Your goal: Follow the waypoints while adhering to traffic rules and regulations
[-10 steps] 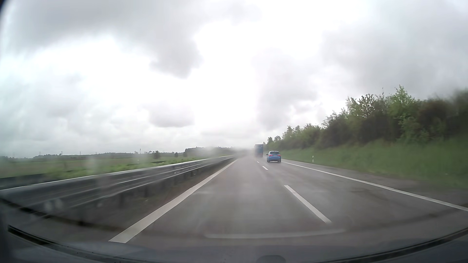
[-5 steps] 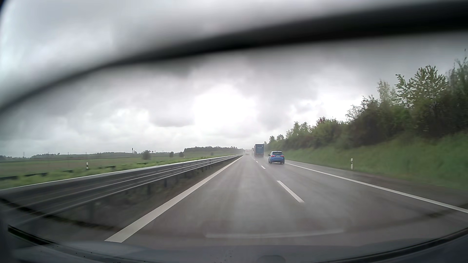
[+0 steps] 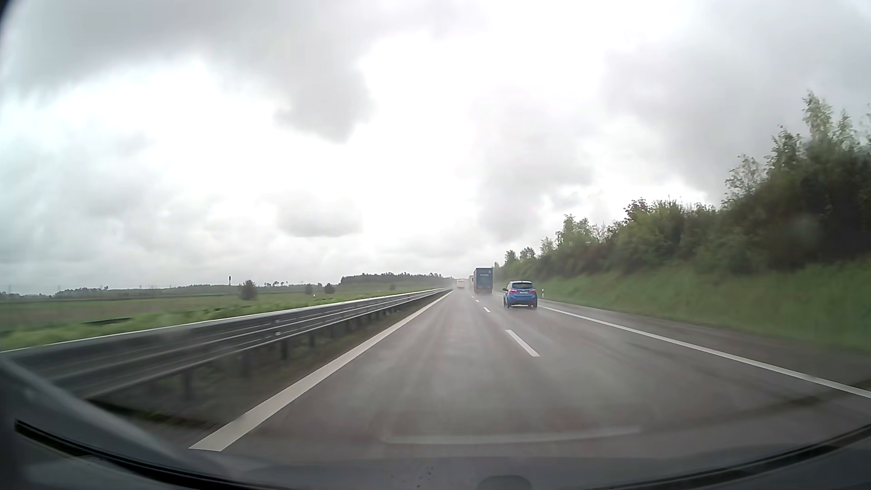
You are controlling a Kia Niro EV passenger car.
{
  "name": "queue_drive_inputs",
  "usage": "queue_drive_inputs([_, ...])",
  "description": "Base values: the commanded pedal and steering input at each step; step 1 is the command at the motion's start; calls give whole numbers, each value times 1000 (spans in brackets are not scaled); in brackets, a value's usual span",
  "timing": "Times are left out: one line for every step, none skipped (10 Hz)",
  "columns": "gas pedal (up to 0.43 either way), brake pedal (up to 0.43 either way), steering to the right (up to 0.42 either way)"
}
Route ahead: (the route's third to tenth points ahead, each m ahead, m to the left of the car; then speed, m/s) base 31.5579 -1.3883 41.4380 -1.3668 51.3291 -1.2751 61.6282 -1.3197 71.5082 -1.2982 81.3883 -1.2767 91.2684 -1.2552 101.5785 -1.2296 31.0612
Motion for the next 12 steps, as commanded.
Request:
queue_drive_inputs([280, 0, -2])
queue_drive_inputs([280, 0, -2])
queue_drive_inputs([268, 0, -2])
queue_drive_inputs([268, 0, -2])
queue_drive_inputs([268, 0, -2])
queue_drive_inputs([268, 0, -2])
queue_drive_inputs([268, 0, -2])
queue_drive_inputs([268, 0, -2])
queue_drive_inputs([260, 0, -2])
queue_drive_inputs([260, 0, -2])
queue_drive_inputs([248, 0, -2])
queue_drive_inputs([240, 0, -2])
